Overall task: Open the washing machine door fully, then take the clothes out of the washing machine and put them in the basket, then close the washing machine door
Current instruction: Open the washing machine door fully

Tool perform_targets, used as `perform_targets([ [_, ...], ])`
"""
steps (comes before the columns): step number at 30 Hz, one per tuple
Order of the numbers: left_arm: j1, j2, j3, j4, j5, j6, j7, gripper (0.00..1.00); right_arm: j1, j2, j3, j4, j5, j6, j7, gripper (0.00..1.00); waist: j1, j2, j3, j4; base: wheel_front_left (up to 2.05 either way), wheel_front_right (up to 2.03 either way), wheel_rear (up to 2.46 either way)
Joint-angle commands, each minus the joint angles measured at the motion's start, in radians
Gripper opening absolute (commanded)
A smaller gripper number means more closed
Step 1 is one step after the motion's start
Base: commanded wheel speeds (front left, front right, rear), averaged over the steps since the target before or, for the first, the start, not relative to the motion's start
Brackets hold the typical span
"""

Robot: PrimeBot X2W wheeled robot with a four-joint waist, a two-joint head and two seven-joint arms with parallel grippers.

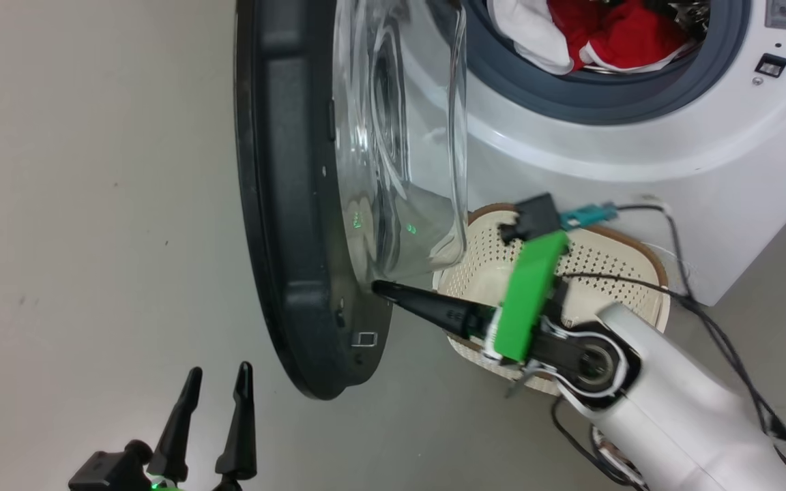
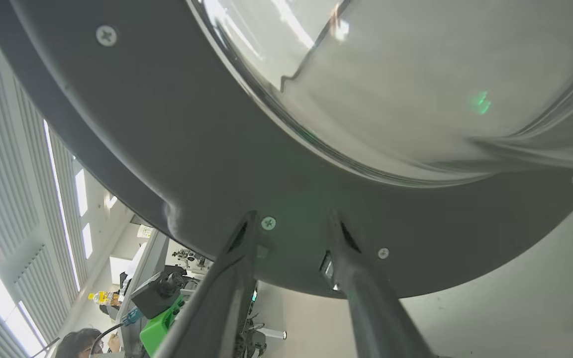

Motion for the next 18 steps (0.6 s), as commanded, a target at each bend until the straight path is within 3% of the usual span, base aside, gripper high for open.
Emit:
perform_targets([
  [1, -0.033, 0.015, 0.043, -0.006, 0.009, -0.015, -0.012, 1.00, 0.034, 0.000, -0.011, -0.031, -0.023, 0.008, -0.033, 1.00, 0.0000, 0.0000, -0.012, -0.005, 0.00, 0.00, 0.00],
  [13, -0.053, 0.015, 0.061, 0.060, 0.032, -0.064, -0.012, 1.00, 0.183, -0.111, -0.056, -0.050, -0.092, 0.008, -0.204, 1.00, 0.0000, 0.0000, -0.047, -0.021, 0.00, 0.00, 0.00],
  [18, -0.056, 0.015, 0.063, 0.084, 0.040, -0.075, -0.012, 1.00, 0.255, -0.165, -0.045, -0.041, -0.160, 0.008, -0.328, 1.00, 0.0000, 0.0000, -0.060, -0.028, 0.00, 0.00, 0.00],
])
